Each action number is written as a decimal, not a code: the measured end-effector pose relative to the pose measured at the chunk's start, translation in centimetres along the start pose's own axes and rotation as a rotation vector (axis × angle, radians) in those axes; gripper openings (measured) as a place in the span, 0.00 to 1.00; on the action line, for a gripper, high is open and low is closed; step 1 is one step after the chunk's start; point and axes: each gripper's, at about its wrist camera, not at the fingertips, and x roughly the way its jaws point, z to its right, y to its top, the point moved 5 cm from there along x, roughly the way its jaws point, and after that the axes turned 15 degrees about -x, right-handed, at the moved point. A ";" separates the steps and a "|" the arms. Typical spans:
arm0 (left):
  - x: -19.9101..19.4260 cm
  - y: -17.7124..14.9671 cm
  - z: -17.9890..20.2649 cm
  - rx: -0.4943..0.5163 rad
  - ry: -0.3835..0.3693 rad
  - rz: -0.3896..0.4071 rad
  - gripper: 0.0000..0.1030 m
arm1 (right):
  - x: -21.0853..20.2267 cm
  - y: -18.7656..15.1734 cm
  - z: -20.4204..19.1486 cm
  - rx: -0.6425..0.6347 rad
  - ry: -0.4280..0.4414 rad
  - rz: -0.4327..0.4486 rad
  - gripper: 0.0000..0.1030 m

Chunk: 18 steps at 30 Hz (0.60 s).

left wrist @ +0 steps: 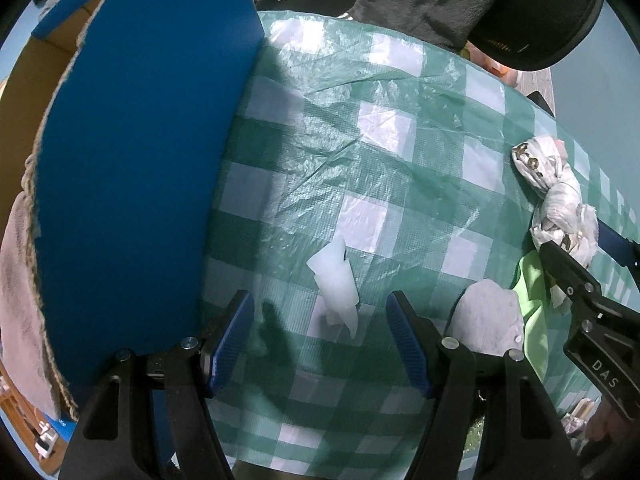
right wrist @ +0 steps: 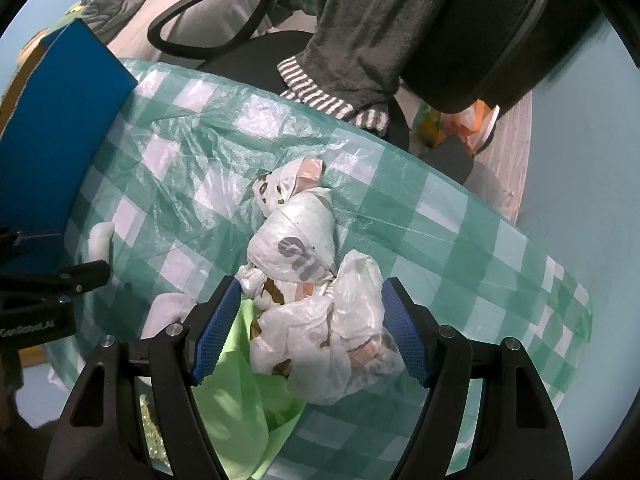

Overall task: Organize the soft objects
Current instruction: 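Grasp the crumpled white plastic bag with the right tool while the left tool grasps the white cone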

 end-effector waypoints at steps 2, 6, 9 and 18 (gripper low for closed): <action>0.1 0.1 -0.1 -0.008 0.000 -0.009 0.68 | 0.2 -0.1 0.2 0.005 -0.004 -0.010 0.72; 0.1 0.3 -0.6 -0.012 -0.012 -0.012 0.68 | 0.7 -0.2 0.5 0.026 0.008 -0.018 0.72; 0.1 0.3 -0.9 -0.012 -0.013 -0.016 0.68 | 1.0 -0.4 0.7 0.039 0.019 -0.034 0.72; -0.3 0.4 -1.2 -0.002 -0.016 -0.022 0.34 | 1.5 -1.0 1.4 0.094 0.055 -0.041 0.53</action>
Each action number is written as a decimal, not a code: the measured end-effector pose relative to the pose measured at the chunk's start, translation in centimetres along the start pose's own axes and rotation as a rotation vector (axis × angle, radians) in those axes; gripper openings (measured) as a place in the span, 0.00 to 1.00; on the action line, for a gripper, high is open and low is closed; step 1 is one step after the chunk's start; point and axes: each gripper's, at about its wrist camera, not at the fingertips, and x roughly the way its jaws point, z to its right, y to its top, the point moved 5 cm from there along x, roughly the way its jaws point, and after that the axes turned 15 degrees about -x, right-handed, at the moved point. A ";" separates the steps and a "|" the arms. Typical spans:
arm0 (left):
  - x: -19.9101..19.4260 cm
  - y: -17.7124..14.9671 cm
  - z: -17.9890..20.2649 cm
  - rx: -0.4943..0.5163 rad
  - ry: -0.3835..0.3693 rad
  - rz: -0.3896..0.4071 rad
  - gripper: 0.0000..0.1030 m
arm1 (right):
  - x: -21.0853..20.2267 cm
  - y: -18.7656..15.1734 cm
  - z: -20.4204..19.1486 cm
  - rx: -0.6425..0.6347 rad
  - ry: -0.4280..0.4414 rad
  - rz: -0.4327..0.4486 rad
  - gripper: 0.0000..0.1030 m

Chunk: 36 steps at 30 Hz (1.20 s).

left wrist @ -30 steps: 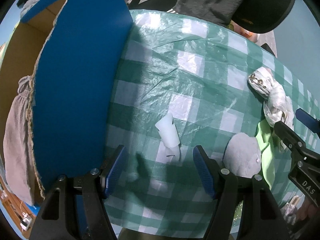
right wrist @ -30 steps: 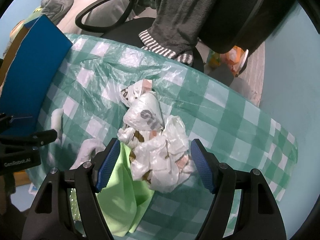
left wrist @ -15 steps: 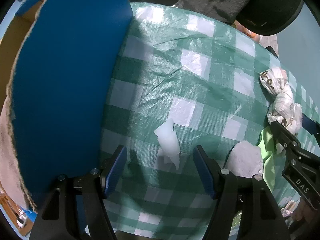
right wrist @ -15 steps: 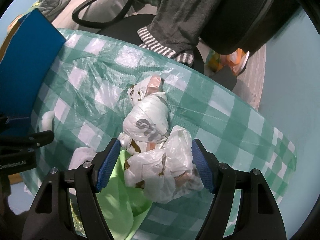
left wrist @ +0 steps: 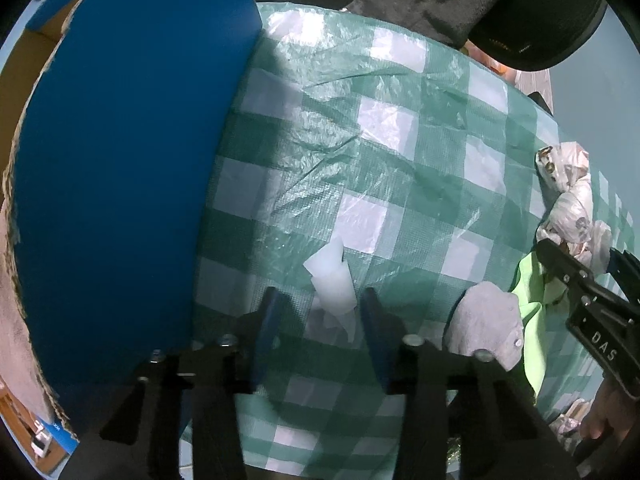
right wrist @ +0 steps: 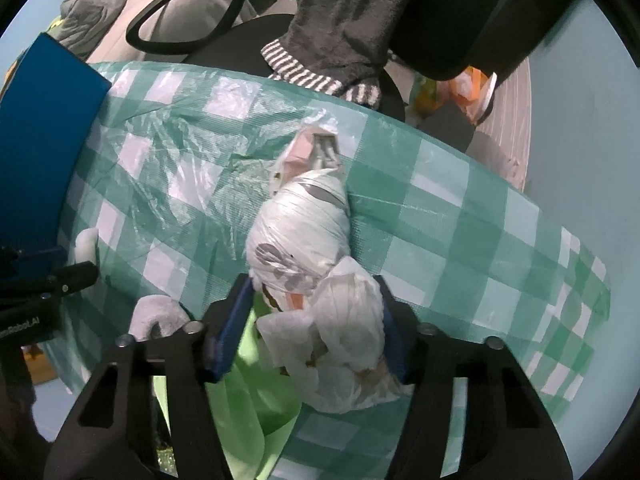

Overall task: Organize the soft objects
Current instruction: 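Grasp the crumpled white plastic bag with the right tool while the left tool grasps the white cone, then lift the white plastic bag with the right tool while the left tool lifts the white cone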

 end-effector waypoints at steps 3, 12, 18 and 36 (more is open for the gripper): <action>-0.1 -0.3 0.1 0.009 -0.015 -0.001 0.23 | -0.1 0.0 0.1 0.004 0.005 0.005 0.49; -1.1 -0.8 0.9 0.046 -0.019 0.042 0.12 | -0.9 -0.3 -0.2 0.006 -0.007 0.028 0.42; -2.2 -0.6 1.7 0.080 -0.020 0.086 0.11 | -1.9 -0.4 -0.1 0.003 -0.021 0.057 0.41; -4.8 -2.0 2.7 0.159 -0.013 0.158 0.11 | -6.2 -1.3 -0.9 0.022 -0.011 0.128 0.41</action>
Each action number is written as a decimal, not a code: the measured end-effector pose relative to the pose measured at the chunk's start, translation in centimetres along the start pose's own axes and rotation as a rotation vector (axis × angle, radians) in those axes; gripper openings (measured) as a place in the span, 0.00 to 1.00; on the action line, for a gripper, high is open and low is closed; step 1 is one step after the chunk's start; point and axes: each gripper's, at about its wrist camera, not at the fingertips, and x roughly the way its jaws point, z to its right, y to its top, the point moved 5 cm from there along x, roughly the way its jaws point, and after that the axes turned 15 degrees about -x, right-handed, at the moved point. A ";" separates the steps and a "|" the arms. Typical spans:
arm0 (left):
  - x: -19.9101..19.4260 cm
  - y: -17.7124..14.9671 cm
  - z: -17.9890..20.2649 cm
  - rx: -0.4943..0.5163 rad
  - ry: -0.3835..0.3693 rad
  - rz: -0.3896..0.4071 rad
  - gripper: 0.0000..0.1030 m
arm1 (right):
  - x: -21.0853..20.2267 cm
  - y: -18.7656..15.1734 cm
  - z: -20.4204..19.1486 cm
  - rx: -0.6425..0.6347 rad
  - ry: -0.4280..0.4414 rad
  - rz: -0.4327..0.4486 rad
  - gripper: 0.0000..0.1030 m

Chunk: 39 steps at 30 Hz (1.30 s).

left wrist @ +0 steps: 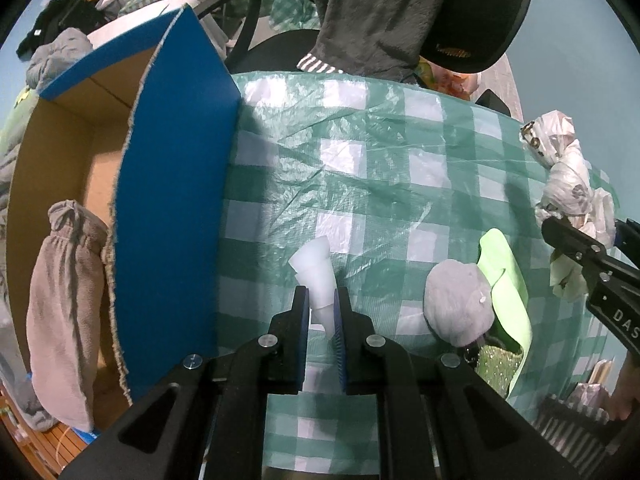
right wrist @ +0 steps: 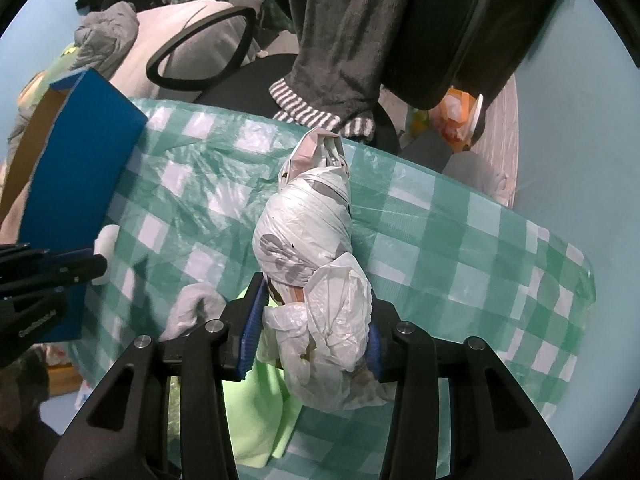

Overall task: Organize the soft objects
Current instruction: 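Lift the white plastic bag with the right tool while the left tool lifts the white cone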

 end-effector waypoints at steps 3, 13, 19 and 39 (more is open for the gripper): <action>-0.5 0.0 0.2 0.010 -0.007 0.010 0.11 | -1.0 0.0 -0.2 0.011 0.008 0.016 0.41; -2.7 -0.5 0.2 0.055 -0.015 0.068 0.11 | -3.8 0.0 -1.9 0.024 0.023 0.046 0.41; -4.0 -0.9 -0.6 0.070 -0.025 0.083 0.11 | -5.1 -0.1 -3.3 0.027 0.032 0.065 0.41; -7.9 -2.1 -2.2 0.128 -0.040 0.141 0.11 | -9.3 0.0 -6.1 0.072 0.029 0.124 0.41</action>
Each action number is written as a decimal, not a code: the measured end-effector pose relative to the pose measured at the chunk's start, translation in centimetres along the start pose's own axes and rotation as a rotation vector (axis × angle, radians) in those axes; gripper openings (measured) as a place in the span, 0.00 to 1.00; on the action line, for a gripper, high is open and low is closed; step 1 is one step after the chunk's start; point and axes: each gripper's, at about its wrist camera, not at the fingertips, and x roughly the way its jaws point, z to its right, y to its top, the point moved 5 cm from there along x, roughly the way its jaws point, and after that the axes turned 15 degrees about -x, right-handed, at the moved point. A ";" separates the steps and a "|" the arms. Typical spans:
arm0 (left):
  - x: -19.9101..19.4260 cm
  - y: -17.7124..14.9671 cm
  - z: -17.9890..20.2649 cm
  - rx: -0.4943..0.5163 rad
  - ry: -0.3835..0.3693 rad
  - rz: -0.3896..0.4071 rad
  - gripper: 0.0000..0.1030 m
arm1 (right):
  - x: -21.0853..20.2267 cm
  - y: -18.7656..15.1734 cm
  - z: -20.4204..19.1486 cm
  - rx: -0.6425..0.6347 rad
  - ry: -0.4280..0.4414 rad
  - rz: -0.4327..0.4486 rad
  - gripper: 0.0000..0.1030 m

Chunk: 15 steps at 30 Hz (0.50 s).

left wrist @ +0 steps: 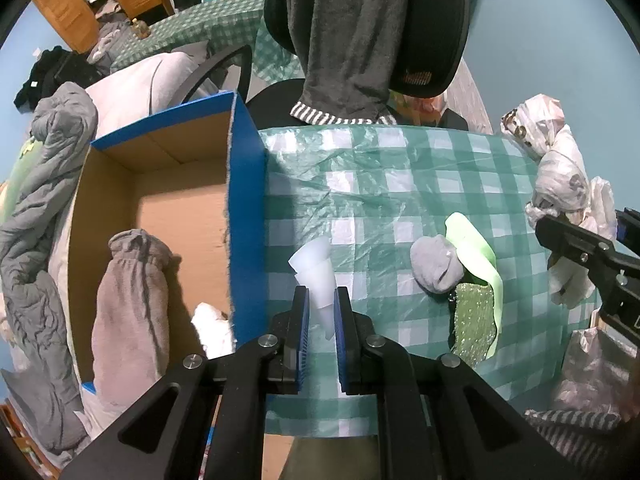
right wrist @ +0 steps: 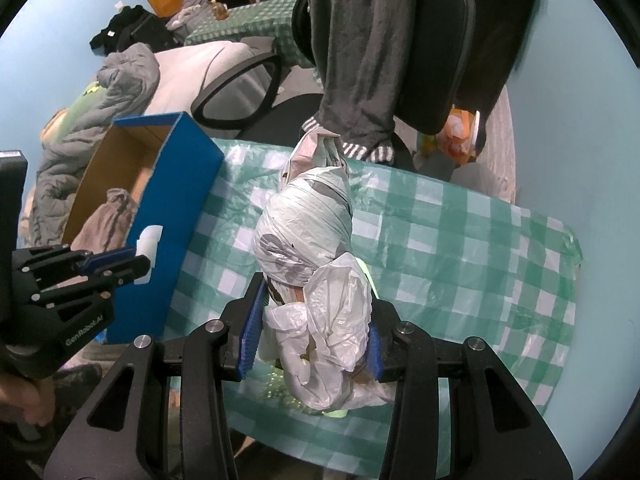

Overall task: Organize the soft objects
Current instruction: 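Lift the white plastic bag with the right tool while the left tool lifts the white cone, then carry the plastic bag with the right tool while the left tool carries the cone over the box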

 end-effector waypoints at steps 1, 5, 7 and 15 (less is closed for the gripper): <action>-0.2 0.0 -0.1 0.000 -0.001 0.001 0.11 | -0.1 0.0 -0.1 0.001 -0.001 0.003 0.41; -0.9 -0.1 -0.8 0.001 -0.004 0.011 0.11 | -0.6 0.4 -0.9 0.005 -0.003 0.012 0.41; -1.3 0.0 -1.2 0.002 -0.002 0.020 0.11 | -0.8 0.6 -1.2 0.005 0.000 0.017 0.41; -2.3 0.4 -3.0 -0.025 -0.002 0.030 0.11 | -1.1 1.6 -3.1 -0.004 0.010 0.027 0.41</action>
